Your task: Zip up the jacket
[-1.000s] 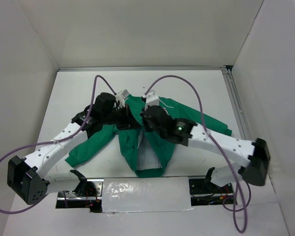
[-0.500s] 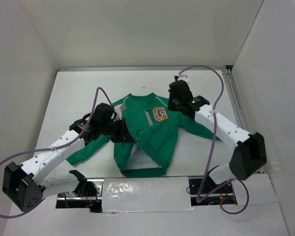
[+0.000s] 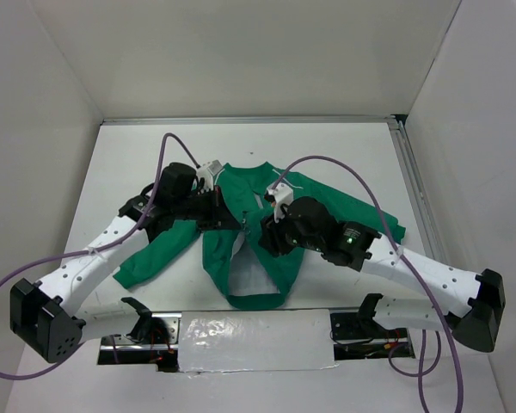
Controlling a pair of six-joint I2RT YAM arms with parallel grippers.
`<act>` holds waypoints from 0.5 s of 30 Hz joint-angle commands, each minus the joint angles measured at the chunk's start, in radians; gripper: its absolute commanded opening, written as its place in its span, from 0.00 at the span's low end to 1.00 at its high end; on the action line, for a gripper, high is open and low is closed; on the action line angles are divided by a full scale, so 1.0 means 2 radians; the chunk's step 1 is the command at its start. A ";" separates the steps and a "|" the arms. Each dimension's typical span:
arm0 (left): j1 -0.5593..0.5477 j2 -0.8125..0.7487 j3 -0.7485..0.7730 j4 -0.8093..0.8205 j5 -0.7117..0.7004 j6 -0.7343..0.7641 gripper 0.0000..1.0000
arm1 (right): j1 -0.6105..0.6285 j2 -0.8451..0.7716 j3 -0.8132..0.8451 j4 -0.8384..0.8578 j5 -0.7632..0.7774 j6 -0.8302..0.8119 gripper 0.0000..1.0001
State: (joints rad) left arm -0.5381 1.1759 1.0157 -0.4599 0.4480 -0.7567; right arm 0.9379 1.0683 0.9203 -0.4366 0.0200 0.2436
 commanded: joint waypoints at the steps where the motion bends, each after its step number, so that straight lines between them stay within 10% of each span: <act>1: 0.002 0.001 0.024 0.024 0.040 0.015 0.00 | 0.027 0.008 0.015 0.062 0.057 -0.029 0.49; 15: -0.006 -0.017 0.022 0.041 0.074 0.016 0.00 | 0.020 0.065 0.071 0.090 -0.020 -0.054 0.64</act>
State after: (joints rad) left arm -0.5426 1.1736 1.0286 -0.4393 0.5568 -0.7330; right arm 0.9878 1.1767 1.0046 -0.3275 0.0612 0.1589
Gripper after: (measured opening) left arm 0.030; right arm 0.638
